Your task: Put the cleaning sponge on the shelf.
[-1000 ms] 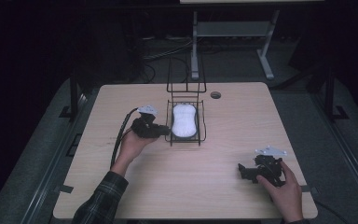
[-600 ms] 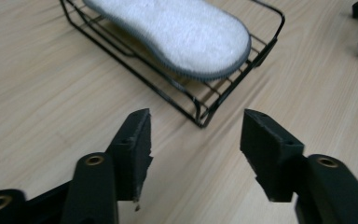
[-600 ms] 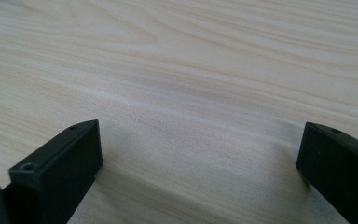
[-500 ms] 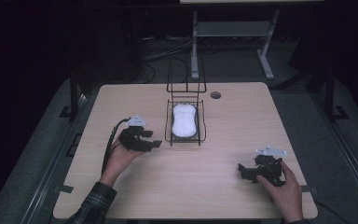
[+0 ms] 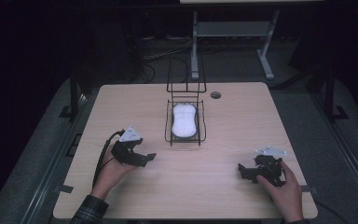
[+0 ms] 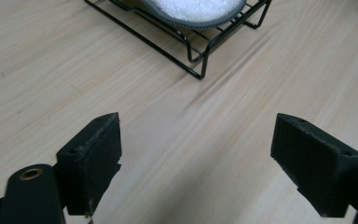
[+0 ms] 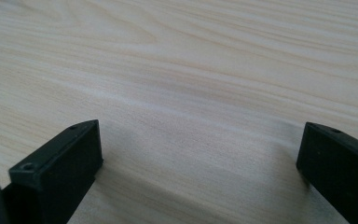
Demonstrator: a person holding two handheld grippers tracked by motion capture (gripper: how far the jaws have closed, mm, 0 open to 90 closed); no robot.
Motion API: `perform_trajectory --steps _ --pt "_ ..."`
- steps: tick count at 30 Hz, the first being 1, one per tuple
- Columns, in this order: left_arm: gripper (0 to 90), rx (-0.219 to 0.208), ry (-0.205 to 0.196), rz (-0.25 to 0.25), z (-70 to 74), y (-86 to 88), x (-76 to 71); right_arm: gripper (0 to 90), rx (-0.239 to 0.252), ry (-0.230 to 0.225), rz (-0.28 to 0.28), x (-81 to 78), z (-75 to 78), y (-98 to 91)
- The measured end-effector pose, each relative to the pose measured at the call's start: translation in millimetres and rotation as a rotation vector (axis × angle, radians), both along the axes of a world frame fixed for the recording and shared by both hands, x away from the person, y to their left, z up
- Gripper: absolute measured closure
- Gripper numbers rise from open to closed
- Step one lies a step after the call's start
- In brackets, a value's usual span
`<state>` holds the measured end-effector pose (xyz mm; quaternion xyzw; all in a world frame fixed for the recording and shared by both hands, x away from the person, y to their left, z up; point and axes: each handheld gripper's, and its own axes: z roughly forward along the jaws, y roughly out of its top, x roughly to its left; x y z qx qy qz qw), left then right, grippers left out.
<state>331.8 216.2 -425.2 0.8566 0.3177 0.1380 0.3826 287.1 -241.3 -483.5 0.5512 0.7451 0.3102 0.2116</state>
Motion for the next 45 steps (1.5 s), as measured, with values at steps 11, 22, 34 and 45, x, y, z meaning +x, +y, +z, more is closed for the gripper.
perform_trajectory --steps 11,22,34,45 --pt "13.5 0.042 -0.002 0.022 -15.6 18.2 -29.7 0.0 0.001 0.0 -0.001 0.0 0.0 0.1" --pt "13.5 0.09 0.036 0.027 -33.8 26.5 -47.0 0.0 0.001 0.0 -0.001 0.0 0.0 0.1" --pt "12.8 0.056 0.034 -0.001 -47.3 29.0 -52.4 0.0 0.001 0.0 -0.001 0.0 0.0 0.1" --pt "13.2 0.034 0.015 -0.02 -49.6 35.2 -54.5 0.0 0.001 0.0 -0.001 0.0 0.0 0.1"
